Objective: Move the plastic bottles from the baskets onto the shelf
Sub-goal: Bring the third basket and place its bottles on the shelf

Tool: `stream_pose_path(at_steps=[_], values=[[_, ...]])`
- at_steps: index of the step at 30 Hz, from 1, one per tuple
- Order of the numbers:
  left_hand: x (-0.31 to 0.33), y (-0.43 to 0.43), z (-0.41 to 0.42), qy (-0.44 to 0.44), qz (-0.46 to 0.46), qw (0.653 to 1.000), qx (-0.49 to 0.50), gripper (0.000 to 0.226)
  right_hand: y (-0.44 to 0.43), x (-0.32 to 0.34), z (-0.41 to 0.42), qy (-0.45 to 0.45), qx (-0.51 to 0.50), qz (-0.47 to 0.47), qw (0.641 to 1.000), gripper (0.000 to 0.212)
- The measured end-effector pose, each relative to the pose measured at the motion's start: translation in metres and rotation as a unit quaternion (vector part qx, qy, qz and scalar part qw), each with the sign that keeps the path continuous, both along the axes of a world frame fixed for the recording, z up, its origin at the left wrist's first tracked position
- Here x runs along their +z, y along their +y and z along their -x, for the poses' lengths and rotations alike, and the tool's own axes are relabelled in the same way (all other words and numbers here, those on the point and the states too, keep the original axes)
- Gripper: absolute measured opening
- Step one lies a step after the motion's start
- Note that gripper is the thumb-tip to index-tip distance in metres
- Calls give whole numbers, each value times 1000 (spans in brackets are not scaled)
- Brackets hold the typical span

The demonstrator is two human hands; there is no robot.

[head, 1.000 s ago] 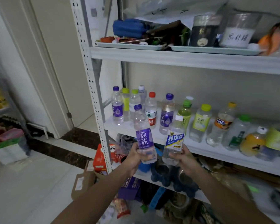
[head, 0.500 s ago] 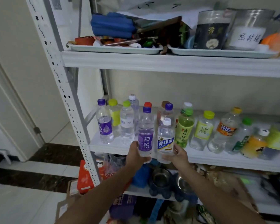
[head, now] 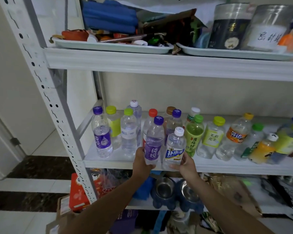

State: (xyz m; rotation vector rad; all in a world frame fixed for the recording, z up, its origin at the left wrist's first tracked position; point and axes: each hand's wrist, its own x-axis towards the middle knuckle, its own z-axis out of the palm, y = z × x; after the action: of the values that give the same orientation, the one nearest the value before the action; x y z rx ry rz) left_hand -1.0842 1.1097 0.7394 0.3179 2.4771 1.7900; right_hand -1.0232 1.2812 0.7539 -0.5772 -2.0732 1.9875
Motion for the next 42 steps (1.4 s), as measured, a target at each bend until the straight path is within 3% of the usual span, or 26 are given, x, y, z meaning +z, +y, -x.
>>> stream_pose_path(at_steps=[5,20,42], values=[[-4,1,9,5,-31,999,-3,67,0,2,2,-6,-7,-7,1000,69],[-1,8,24,30,18,999,-5,59,-1,4,17,-22,-9,-18,1000,74],[-8,19,49,18,67,998,-4,69,10,2,50,-33,9,-9,999,77]])
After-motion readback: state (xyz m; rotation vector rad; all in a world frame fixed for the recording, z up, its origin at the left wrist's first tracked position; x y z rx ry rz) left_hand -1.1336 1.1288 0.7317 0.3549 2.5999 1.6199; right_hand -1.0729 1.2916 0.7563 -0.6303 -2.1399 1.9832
